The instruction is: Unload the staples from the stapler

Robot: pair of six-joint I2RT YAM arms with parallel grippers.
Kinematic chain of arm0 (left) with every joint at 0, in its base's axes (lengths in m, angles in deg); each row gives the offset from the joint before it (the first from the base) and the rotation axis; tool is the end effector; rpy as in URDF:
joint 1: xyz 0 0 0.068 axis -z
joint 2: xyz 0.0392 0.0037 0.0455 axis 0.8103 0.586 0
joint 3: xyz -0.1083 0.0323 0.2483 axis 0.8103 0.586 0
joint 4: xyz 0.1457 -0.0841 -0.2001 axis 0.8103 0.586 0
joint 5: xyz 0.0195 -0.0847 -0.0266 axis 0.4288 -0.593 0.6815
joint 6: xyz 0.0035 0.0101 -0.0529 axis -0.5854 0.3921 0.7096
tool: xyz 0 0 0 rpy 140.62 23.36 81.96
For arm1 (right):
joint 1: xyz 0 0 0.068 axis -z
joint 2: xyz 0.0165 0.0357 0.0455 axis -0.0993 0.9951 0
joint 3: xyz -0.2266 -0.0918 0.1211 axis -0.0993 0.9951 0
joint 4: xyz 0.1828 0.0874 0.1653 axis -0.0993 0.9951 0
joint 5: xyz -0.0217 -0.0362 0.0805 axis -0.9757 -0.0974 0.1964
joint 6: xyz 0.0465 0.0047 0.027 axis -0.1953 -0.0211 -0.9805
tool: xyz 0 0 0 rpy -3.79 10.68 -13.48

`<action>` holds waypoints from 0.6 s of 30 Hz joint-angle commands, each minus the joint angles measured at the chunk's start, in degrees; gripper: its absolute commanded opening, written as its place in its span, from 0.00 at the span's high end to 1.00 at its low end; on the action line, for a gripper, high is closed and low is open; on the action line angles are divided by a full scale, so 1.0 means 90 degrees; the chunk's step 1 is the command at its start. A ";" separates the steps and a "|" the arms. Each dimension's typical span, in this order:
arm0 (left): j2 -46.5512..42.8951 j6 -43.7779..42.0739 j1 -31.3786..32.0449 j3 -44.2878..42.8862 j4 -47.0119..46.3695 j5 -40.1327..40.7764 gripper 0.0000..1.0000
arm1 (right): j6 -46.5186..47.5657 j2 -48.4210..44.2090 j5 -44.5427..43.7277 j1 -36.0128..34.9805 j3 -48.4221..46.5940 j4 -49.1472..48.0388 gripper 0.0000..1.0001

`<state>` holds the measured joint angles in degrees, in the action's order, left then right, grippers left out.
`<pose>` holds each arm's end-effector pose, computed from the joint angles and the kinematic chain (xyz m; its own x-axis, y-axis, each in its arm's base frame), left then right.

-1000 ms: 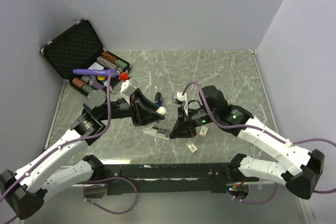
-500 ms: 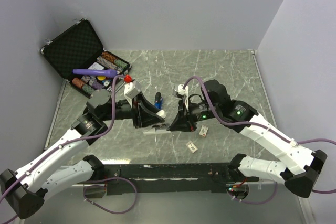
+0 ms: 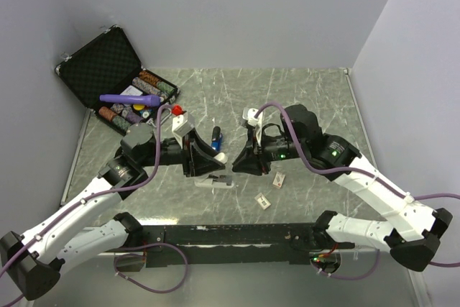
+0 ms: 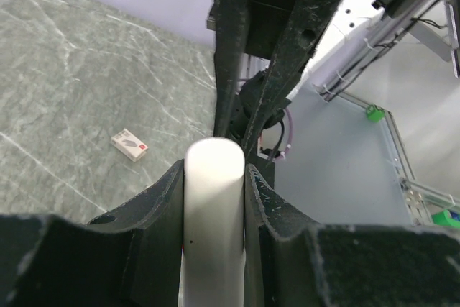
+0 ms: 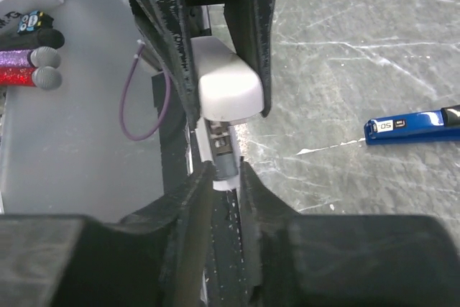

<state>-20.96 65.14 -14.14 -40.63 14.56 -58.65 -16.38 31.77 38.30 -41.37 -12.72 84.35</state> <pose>0.1342 -0.1450 0.3530 -0.4065 -0.0392 -0.9128 0.9086 0.0879 -0.4083 0.1275 0.1695 0.3914 -0.2436 -0.3111 -0.9186 -0.9694 0.1076 0.2207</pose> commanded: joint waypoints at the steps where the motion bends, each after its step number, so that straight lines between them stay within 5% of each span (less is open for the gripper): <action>1: -0.0172 0.0086 0.0020 -0.0025 -0.0311 0.0333 0.99 | 0.0040 -0.0137 -0.0067 -0.0034 -0.0229 -0.0145 0.75; 7: -0.0202 0.0350 0.0020 0.0034 -0.0565 0.0821 0.99 | -0.0447 -0.0030 -0.0379 -0.0053 -0.0083 -0.0789 0.99; 18: -0.0065 0.0682 0.0030 0.0102 -0.0790 0.2364 0.99 | -0.1171 0.0565 -0.1413 -0.0053 0.0318 -0.1873 1.00</action>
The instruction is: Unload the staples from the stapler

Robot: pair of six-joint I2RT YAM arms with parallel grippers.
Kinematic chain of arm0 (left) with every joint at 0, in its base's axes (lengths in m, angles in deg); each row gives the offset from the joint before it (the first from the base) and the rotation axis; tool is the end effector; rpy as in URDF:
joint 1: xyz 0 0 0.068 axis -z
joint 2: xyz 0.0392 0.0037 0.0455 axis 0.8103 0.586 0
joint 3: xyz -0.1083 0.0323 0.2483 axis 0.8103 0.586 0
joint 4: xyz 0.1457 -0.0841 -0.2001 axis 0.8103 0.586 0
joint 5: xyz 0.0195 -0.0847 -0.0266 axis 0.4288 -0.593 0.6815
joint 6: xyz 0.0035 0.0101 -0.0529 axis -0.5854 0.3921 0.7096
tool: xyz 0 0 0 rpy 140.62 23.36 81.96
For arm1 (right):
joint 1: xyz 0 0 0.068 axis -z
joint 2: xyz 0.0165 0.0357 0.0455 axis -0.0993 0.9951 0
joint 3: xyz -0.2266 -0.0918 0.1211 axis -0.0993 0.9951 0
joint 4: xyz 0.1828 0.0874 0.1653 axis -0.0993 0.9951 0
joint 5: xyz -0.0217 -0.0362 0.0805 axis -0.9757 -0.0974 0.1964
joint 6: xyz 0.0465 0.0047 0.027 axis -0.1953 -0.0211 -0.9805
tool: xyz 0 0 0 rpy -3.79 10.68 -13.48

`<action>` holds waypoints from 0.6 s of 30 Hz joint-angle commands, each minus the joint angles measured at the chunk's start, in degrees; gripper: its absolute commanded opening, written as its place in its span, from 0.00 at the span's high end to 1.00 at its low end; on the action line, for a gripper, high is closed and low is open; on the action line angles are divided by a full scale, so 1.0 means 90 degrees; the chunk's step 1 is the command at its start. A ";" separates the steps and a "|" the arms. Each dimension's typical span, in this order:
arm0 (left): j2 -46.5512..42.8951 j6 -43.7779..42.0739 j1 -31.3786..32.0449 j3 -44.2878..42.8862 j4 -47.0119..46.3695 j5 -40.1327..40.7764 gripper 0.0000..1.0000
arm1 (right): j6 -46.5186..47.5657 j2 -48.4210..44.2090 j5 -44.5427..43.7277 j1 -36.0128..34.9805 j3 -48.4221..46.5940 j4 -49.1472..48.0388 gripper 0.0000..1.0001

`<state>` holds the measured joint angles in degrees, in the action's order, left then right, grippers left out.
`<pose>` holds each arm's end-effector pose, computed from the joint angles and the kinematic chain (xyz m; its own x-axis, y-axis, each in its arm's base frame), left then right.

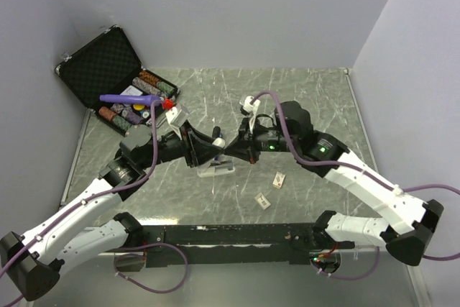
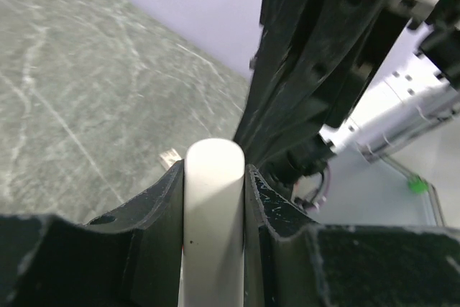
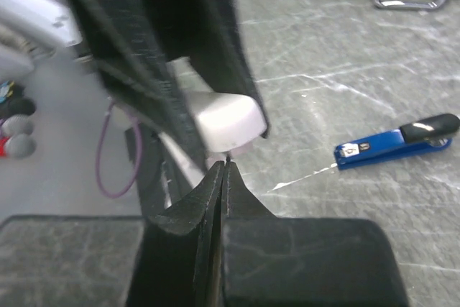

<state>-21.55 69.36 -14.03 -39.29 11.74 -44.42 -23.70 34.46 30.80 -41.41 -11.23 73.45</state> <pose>0.1413 -0.1423 0.3518 -0.4224 -0.1800 -0.8884 0.8420 0.2851 -0.4580 0.1464 0.1845 0.3905 -0.2911 -0.2064 -0.9342 -0.9397 0.2447 0.2388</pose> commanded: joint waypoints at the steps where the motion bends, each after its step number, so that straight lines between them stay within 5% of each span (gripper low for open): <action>1: 0.0030 0.0242 0.0027 -0.0027 -0.0486 0.0910 0.99 | -0.0406 0.0325 -0.0678 -0.0048 0.0182 -0.0720 1.00; 18: 0.0362 0.0760 0.0027 0.0618 -0.1199 0.1985 0.99 | -0.1119 0.0804 -0.0981 -0.0048 0.1158 -0.1843 1.00</action>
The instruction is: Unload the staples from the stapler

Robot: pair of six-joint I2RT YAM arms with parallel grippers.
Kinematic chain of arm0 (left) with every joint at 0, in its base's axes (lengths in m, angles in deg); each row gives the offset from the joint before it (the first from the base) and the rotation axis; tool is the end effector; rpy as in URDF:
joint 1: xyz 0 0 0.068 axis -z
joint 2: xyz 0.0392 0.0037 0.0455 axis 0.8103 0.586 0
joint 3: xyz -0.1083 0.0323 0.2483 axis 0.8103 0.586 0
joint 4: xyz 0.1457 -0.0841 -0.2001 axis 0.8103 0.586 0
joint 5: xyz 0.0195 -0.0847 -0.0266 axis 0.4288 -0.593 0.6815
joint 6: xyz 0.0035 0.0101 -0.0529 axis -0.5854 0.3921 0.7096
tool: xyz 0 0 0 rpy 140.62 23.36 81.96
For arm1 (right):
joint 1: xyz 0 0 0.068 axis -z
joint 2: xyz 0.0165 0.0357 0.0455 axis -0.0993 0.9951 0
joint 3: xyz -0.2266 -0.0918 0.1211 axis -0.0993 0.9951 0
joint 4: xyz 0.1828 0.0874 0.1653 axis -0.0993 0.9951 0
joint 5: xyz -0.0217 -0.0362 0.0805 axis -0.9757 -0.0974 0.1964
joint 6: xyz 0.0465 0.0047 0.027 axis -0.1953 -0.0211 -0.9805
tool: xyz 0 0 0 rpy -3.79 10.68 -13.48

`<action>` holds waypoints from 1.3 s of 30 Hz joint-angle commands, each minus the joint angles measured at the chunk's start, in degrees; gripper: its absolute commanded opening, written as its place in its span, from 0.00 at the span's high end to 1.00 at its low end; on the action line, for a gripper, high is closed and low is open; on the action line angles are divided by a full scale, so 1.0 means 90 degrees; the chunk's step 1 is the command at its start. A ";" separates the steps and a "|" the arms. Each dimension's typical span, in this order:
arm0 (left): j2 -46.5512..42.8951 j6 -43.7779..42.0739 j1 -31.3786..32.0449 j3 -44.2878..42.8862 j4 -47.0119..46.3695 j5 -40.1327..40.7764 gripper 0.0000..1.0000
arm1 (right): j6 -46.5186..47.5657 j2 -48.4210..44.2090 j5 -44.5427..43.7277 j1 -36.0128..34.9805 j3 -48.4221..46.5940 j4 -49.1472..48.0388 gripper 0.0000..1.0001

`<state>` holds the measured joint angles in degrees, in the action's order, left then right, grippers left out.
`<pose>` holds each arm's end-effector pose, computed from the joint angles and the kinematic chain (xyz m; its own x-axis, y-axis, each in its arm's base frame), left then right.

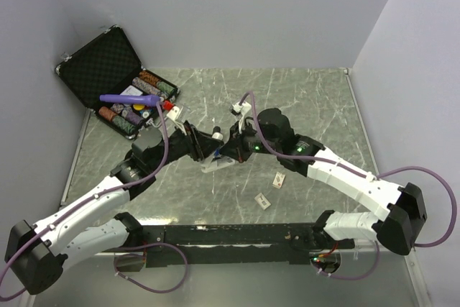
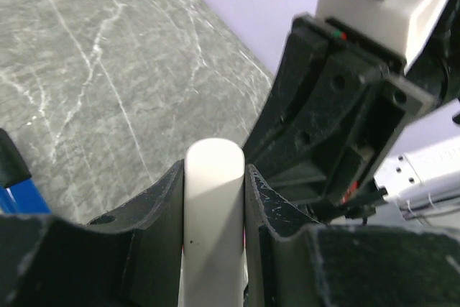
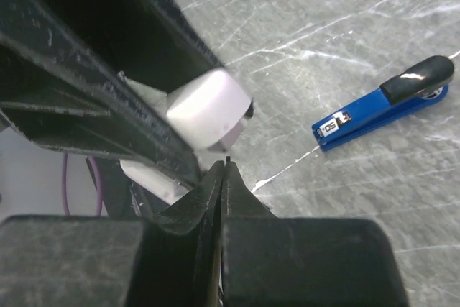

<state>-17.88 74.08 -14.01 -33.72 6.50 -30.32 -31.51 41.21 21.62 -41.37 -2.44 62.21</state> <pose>0.1610 -0.1485 0.3146 -0.4750 -0.2845 -0.8327 0.6831 0.4774 -0.5527 0.1773 0.2099 0.3280 -0.4526 -0.1872 -0.8718 -0.8344 0.4338 0.3400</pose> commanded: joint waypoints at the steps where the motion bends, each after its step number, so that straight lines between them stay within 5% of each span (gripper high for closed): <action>1: -0.0036 0.0255 0.0025 0.0008 -0.0636 0.0458 0.99 | -0.0301 0.0054 0.0019 -0.0063 0.0289 -0.0721 1.00; 39: 0.0881 0.0977 0.0357 0.0614 -0.0929 0.2196 0.99 | -0.1415 0.0718 0.0156 -0.0375 0.1794 -0.2402 1.00</action>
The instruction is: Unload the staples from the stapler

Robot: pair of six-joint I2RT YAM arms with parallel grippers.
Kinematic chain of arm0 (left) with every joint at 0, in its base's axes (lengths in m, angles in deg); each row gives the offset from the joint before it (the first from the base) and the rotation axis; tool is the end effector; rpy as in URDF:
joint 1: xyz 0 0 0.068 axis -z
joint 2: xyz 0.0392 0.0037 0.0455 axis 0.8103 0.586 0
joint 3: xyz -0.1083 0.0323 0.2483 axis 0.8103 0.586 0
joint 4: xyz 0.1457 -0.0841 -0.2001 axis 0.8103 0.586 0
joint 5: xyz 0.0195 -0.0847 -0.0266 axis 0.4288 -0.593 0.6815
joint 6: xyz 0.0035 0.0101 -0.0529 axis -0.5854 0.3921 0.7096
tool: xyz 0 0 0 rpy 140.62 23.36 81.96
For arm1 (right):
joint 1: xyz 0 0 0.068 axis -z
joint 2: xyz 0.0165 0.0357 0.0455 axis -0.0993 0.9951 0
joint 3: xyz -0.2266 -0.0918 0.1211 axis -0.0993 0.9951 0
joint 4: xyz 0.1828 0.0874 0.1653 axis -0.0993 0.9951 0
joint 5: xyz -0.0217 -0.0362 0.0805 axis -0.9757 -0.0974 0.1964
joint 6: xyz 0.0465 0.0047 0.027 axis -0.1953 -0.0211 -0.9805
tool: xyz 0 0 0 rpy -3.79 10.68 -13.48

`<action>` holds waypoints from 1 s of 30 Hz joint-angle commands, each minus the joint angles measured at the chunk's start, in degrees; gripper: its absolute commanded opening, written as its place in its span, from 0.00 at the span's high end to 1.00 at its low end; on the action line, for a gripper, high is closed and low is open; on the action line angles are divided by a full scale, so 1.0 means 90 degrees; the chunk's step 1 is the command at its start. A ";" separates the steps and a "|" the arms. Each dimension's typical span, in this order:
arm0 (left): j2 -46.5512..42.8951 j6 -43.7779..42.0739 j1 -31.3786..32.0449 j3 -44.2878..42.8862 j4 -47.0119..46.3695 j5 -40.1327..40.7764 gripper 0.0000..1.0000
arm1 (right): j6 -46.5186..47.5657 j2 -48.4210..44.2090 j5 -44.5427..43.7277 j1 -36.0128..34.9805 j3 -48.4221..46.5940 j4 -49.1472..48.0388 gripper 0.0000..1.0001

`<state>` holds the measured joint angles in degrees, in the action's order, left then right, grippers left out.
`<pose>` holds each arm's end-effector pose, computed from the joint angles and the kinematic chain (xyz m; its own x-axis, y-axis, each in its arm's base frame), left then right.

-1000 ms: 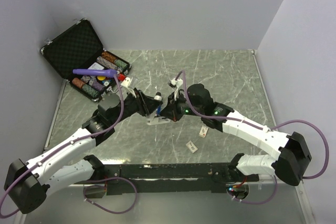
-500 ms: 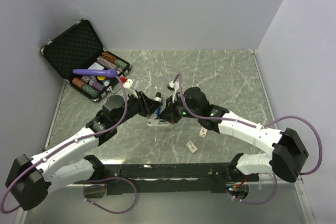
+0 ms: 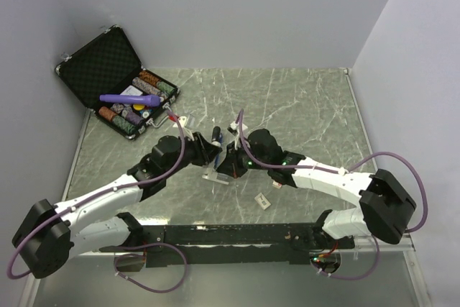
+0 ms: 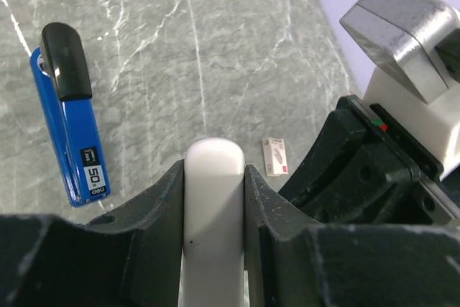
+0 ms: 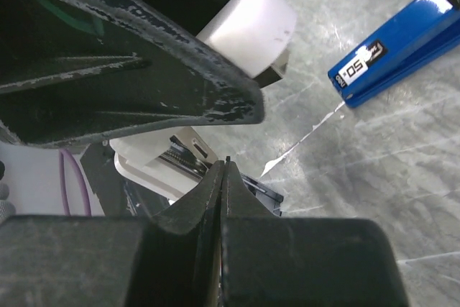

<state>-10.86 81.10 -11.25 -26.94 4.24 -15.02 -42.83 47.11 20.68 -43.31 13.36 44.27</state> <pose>0.1724 -0.1607 0.2508 -0.5754 -0.3438 -0.7421 0.4191 0.6553 -0.6285 0.1762 0.2220 0.2363 -0.6353 -0.1513 -0.7573 -0.7185 0.4755 0.5077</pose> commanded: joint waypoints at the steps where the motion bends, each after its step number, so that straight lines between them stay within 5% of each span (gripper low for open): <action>1: 0.0131 0.0217 0.0080 -0.0158 -0.0698 0.0525 0.99 | -0.0176 0.0081 0.0260 -0.0169 0.0057 -0.0447 1.00; 30: 0.1352 0.0559 0.0549 -0.0734 -0.1294 0.1678 0.99 | -0.1045 0.0394 0.1158 -0.0189 0.0750 -0.1589 1.00</action>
<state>0.66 84.25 -6.40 -29.11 1.21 -4.53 -48.51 50.11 22.69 -43.62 19.13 37.32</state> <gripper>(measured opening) 0.353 0.008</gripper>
